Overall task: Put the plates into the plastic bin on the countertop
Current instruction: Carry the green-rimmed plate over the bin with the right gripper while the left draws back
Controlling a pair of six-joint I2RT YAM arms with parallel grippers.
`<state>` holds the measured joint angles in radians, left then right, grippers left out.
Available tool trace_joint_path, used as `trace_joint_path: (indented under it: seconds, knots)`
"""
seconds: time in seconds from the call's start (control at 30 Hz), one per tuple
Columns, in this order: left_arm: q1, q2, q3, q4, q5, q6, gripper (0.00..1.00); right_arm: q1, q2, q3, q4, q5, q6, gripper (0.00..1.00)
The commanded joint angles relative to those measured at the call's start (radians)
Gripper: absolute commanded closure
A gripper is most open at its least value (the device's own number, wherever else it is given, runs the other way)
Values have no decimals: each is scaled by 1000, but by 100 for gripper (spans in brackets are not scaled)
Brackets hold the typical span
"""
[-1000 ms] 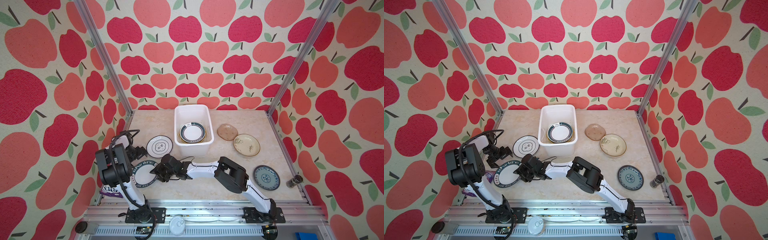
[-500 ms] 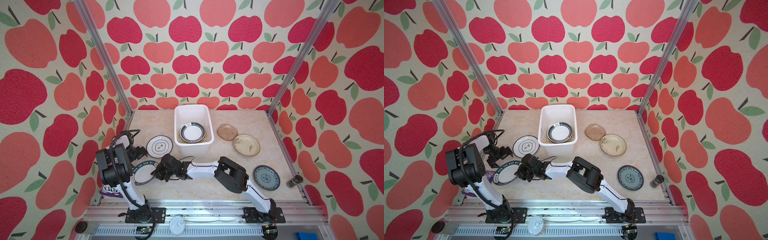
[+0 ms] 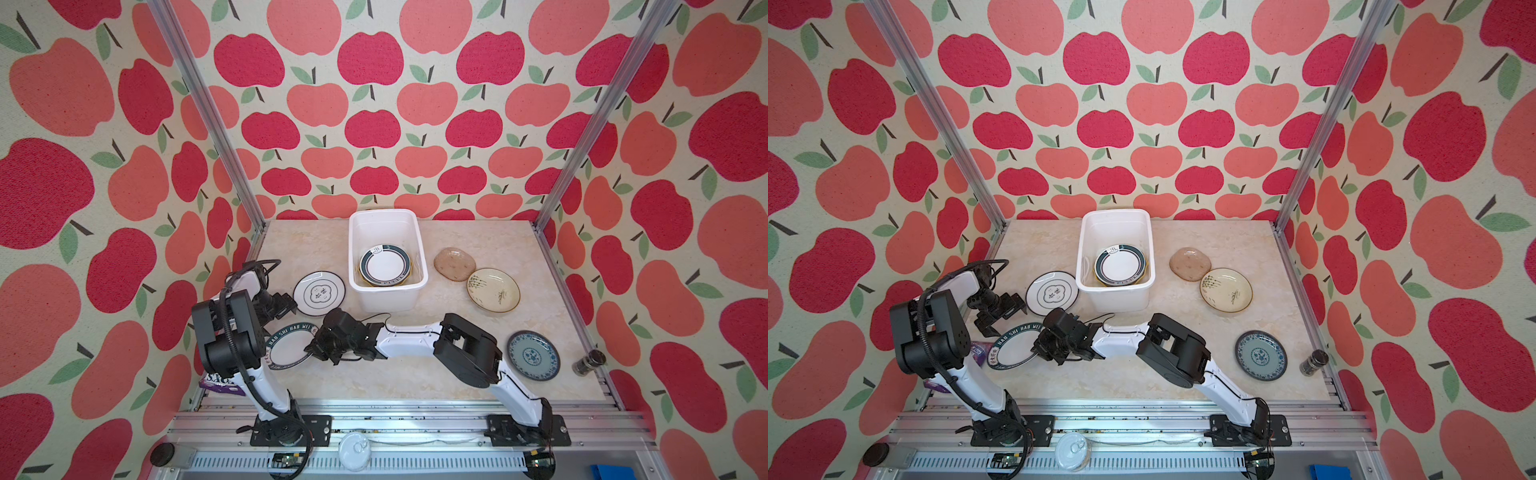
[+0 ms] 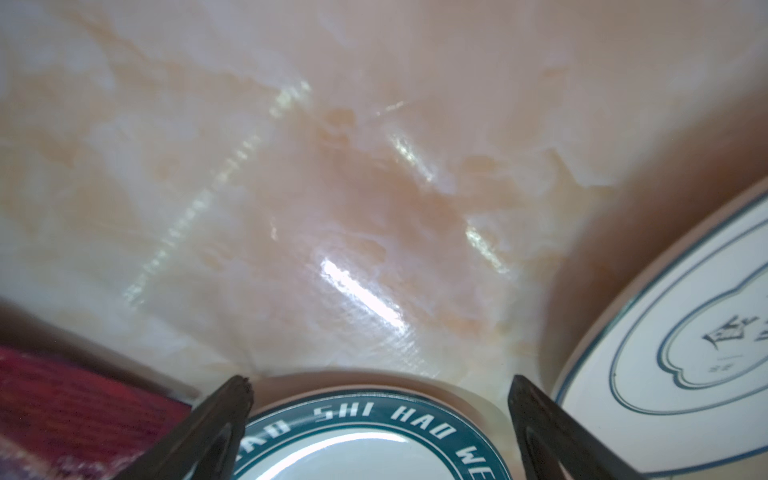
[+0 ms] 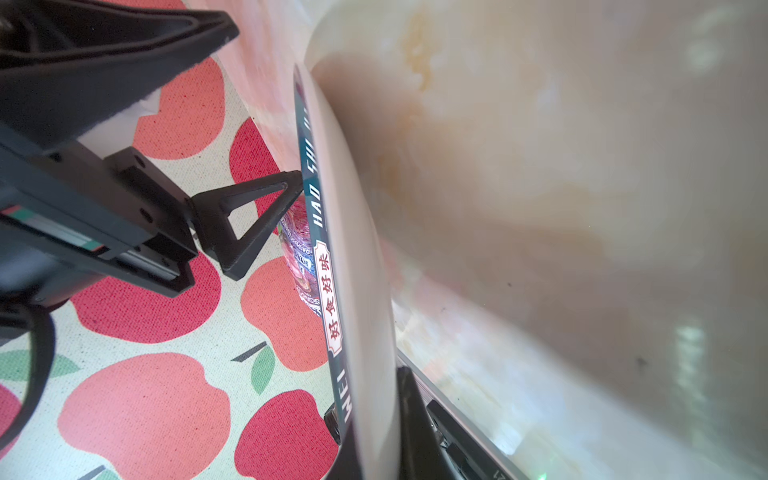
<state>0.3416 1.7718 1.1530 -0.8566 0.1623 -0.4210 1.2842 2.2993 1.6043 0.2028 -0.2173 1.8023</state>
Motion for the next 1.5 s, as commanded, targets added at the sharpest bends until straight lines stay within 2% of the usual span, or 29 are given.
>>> trace_joint_path:
  seconds: [0.0, 0.17, 0.37, 0.53, 0.67, 0.87, 1.0, 1.23, 1.33, 1.47]
  knots:
    - [6, -95, 0, -50, -42, -72, 1, 21, -112, -8, -54, 32, 19, 99]
    - [18, -224, 9, -42, -49, -168, 1, 32, -211, -50, -144, 60, 11, 98]
    - [20, -371, 28, -22, 10, -303, 1, 19, -328, -122, -177, 67, -46, 99]
    - [4, -549, 35, 1, 25, -404, 1, 12, -408, -70, -343, 62, -226, 97]
    - [4, -728, 20, 31, 11, -485, 1, 10, -466, -88, -385, 104, -290, 97]
    - [1, -954, -61, 125, 120, -647, 1, -2, -535, -62, -471, 165, -409, 97]
    - [-3, -1049, -112, 230, 206, -704, 1, -49, -568, -8, -564, 193, -503, 98]
    - [-19, -1001, -75, 469, 423, -705, 1, -194, -597, 54, -680, 186, -604, 97]
    - [-50, -965, -16, 453, 456, -625, 1, -258, -618, 51, -687, 180, -606, 97]
    - [-88, -927, 45, 348, 471, -485, 1, -352, -644, 30, -642, 157, -550, 97]
